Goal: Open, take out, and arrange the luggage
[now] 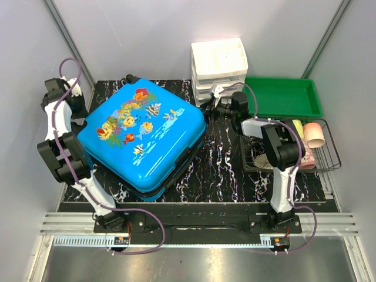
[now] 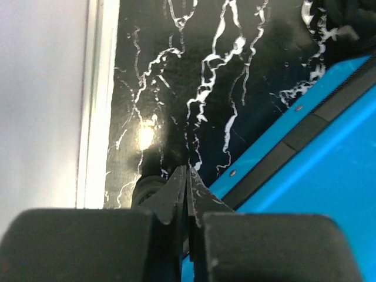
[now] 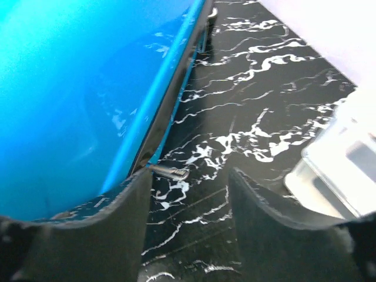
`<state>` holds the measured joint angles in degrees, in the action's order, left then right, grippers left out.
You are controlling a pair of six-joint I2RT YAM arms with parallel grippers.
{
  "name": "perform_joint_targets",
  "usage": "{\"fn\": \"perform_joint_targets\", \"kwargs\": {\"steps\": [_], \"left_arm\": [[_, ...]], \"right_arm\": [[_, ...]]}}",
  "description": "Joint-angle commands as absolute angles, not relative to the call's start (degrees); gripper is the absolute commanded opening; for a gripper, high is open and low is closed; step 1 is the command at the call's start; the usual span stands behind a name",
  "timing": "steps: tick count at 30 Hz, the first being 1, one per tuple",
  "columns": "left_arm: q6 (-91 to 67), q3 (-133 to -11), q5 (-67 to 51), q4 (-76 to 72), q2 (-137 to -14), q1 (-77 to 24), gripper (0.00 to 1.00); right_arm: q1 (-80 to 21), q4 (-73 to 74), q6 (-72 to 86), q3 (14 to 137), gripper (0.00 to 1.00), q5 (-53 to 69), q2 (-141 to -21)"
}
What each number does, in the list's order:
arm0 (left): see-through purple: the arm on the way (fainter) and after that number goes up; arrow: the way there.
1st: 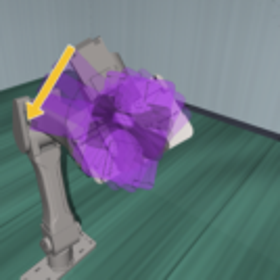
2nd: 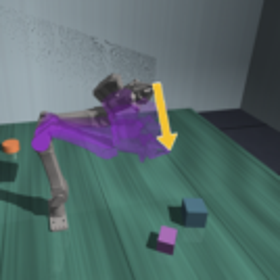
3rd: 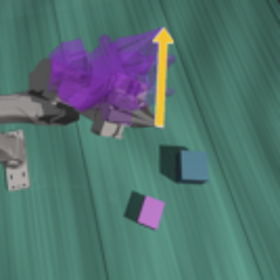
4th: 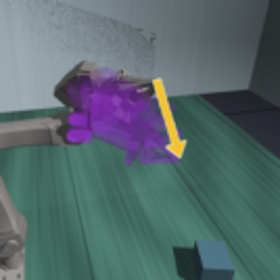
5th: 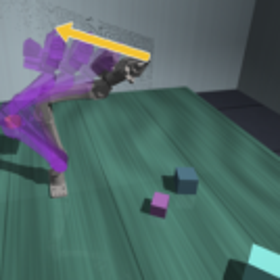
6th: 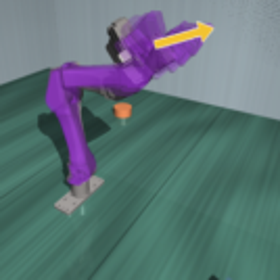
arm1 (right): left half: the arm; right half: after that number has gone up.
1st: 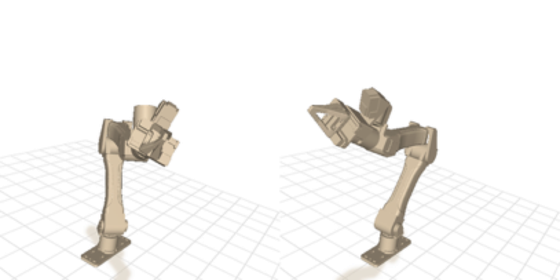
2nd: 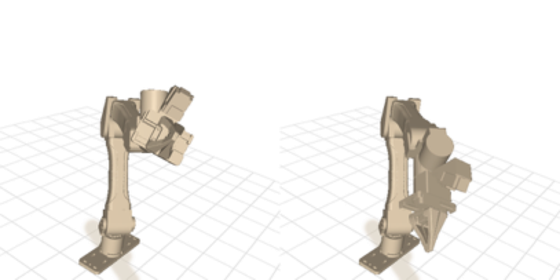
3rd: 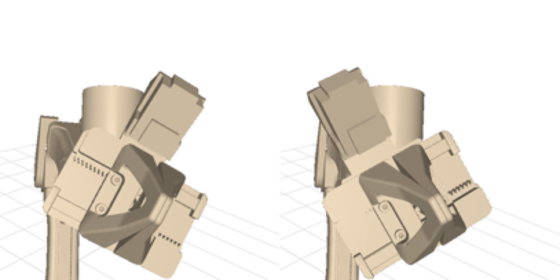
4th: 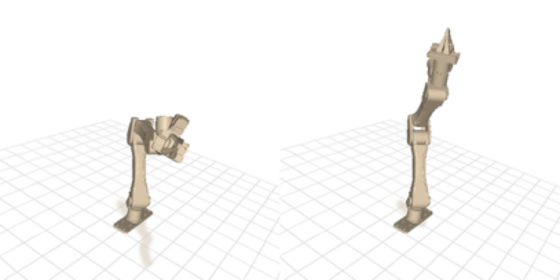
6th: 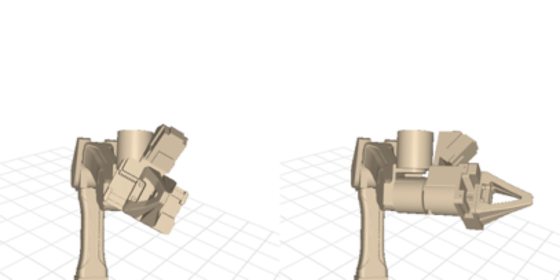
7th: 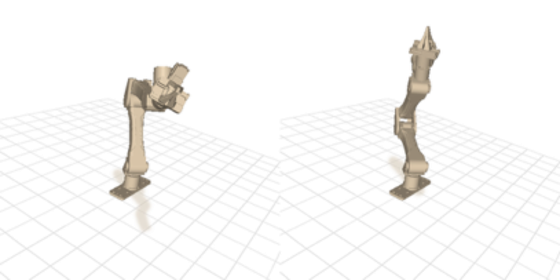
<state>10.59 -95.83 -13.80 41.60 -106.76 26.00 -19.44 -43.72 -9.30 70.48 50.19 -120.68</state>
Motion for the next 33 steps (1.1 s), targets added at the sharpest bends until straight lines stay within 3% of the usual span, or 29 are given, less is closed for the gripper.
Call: {"fn": "perform_joint_targets", "kwargs": {"steps": [1,5,10,11,19,24,33], "left_arm": [[13.10,-92.11,-19.95,46.85,-101.88,29.26,0.00],[13.80,-87.46,-20.83,45.88,-97.14,34.35,0.00],[17.31,-78.85,-22.59,45.62,-91.42,38.31,0.00],[18.01,-76.49,-23.20,45.70,-90.54,39.19,0.00],[22.68,-65.05,-23.55,47.54,-80.53,42.62,0.00],[19.87,-58.81,-25.75,47.99,-76.56,43.68,0.10],[17.05,-56.07,-26.28,48.43,-73.92,44.91,0.09]], "right_arm": [[-19.07,-29.24,-14.50,71.90,0.73,46.06,-106.20],[-18.54,-16.90,-15.29,69.35,0.86,44.39,-98.12],[-18.46,-1.54,-13.46,65.49,0.91,43.16,-89.92],[-18.54,-0.10,-11.62,64.96,0.96,42.55,-88.00],[-24.33,13.27,-4.05,57.58,0.94,37.80,-82.18],[-29.26,9.68,-0.88,56.42,0.93,37.70,-85.51],[-30.15,6.42,-2.02,73.19,0.83,40.08,-103.26]]}}
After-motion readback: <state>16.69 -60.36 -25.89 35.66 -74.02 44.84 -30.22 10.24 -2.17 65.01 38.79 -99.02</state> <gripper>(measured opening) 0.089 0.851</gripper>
